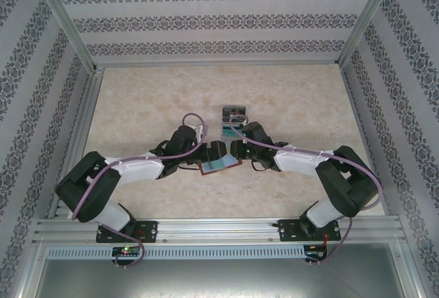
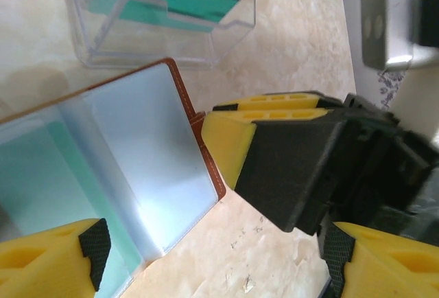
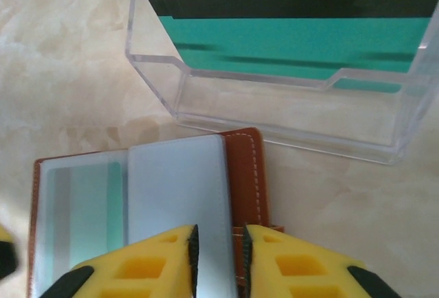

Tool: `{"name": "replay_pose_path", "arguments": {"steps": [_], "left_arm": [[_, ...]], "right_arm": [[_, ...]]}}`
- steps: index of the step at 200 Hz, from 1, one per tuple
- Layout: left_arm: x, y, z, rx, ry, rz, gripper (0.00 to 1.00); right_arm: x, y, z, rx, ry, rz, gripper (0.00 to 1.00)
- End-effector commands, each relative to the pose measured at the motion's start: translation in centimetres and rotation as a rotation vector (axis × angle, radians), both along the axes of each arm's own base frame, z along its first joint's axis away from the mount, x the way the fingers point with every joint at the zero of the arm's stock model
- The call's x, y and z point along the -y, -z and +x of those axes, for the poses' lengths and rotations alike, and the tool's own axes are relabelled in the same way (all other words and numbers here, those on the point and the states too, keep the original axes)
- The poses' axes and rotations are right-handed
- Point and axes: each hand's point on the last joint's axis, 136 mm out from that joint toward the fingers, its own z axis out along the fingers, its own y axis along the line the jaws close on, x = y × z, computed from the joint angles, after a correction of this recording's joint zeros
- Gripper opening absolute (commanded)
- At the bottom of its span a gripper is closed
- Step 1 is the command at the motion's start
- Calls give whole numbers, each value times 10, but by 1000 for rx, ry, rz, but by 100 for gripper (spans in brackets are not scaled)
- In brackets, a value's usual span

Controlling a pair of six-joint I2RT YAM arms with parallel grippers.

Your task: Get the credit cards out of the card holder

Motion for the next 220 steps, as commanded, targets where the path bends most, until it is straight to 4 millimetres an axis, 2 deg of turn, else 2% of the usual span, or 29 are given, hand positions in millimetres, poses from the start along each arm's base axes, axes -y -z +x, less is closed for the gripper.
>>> {"name": "replay_pose_path", "arguments": {"steps": [1,35,70,94,129,184,220], "left_arm": [[-20,0,-4,21,-57,86,84],[-37,15,-13,-35,-105,133,84],[-42,30,-17,-74,-121,154,84],[-43,35,-16,-92,-121,163,83],[-56,45,-15,-120,-163,209,82],[-69,38,-17,-92,-204,227,81],[-67,45,-17,-114,-190,248,80]], "right_arm": [[6,3,1,-3,17,-53,28],[5,21,-9,-68,9,-63,31],[-5,36,-25,-119,-23,-59,29],[-12,37,-33,-124,-41,-58,28],[-10,34,-33,-108,-31,-62,28],[-11,35,-32,-110,-32,-61,26],[-12,35,-32,-109,-37,-56,24]]}}
